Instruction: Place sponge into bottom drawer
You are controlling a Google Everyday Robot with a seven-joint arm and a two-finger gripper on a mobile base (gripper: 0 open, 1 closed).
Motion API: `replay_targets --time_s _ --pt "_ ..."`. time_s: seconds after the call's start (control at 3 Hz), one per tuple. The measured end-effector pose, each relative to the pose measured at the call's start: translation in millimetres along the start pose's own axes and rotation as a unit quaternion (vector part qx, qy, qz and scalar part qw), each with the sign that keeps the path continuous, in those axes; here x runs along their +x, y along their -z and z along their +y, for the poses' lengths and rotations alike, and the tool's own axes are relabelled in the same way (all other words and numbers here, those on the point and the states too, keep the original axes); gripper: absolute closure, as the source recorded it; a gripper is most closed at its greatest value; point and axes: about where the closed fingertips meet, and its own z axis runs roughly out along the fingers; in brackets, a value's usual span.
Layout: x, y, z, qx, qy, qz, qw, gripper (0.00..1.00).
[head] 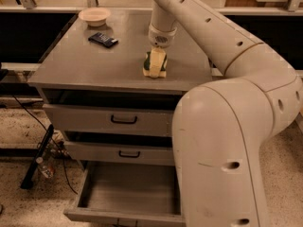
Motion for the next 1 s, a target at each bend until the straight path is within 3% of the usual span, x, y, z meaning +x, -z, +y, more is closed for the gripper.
replay_targets --time_s 0.33,0.67,1.0 --pt "-0.1 0.3 -0.1 0.000 0.000 0.000 1.0000 1.00" --pt "12.1 16.9 -4.3 0.045 -0.027 0.004 0.9986 1.00" --pt "39.9 100.4 -8.4 0.187 -0.096 -0.001 0.9776 1.00"
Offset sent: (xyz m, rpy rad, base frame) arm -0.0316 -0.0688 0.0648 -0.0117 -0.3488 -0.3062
